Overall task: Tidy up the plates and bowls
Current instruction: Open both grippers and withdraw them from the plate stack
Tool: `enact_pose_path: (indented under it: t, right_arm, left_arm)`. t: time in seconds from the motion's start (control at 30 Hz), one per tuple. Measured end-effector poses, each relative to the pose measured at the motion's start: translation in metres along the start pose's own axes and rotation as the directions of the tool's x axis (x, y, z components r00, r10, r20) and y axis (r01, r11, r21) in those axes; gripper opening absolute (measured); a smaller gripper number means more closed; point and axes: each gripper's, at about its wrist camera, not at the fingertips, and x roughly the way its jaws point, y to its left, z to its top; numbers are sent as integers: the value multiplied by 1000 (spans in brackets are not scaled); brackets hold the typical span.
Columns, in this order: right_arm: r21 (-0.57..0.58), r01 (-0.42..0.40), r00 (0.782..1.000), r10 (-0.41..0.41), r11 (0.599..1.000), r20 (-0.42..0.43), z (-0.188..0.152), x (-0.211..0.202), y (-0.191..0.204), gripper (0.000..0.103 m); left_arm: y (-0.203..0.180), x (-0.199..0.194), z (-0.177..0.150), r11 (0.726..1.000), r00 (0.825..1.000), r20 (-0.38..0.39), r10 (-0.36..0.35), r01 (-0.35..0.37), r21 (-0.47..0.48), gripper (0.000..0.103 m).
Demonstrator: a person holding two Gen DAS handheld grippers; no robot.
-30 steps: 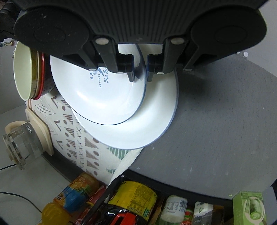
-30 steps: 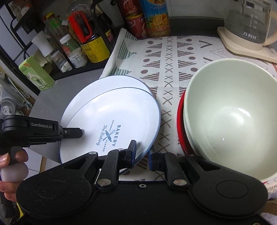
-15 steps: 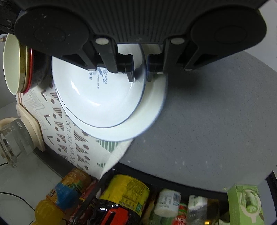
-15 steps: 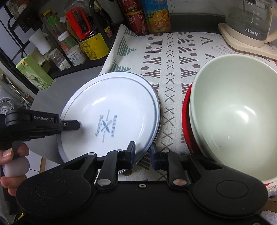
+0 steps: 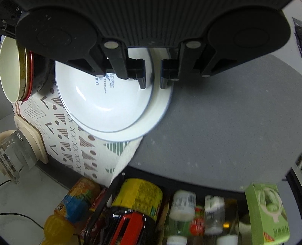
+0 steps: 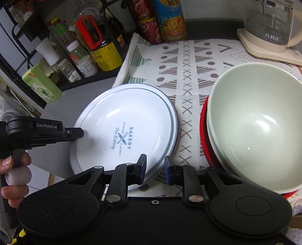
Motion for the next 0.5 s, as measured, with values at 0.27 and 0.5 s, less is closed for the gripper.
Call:
enact_pose_path:
  t: [0.27, 0.5]
  right_arm:
    - [16, -19, 997, 17, 1000, 77, 1, -17, 3, 73]
    - [50, -13, 994, 8, 999, 113, -5, -25, 2, 89]
  left_arm:
    - [5, -18, -3, 1000, 1000, 24, 6, -7, 1, 47]
    - [15, -32, -9, 1000, 999, 37, 0, 1, -19, 77]
